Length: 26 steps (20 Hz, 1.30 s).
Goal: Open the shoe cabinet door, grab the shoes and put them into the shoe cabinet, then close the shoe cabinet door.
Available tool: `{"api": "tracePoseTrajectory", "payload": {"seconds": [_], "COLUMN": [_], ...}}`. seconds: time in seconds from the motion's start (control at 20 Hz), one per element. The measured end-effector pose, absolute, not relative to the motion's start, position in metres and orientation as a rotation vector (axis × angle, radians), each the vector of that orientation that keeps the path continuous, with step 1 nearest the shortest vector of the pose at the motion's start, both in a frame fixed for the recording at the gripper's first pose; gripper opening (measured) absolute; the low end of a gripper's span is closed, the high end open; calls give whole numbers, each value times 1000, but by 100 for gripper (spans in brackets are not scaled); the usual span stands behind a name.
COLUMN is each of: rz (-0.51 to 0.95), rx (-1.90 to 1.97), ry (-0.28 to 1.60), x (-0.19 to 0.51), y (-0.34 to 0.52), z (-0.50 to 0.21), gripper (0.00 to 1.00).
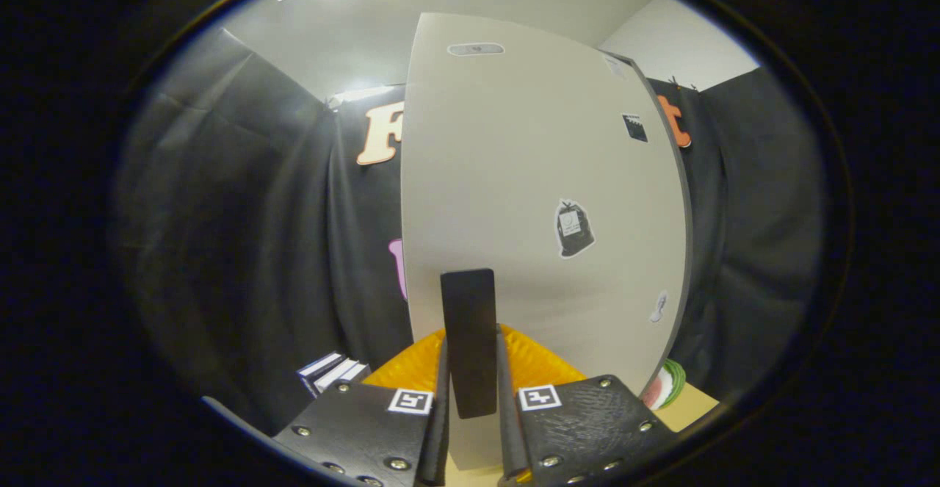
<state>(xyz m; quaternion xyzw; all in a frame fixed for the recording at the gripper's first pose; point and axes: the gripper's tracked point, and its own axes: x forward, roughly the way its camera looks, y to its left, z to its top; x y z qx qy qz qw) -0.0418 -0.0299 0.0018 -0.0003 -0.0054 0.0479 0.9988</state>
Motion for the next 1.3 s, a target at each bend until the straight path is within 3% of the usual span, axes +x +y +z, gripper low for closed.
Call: {"api": "tracePoseTrajectory", "payload": {"seconds": [0.75, 1.3], "rz": [280, 261], "rx": [-12, -2], "ry": [6, -4], "x": [-110, -153], "y": [-80, -142], "z": [7, 11], "gripper": [28, 28]}}
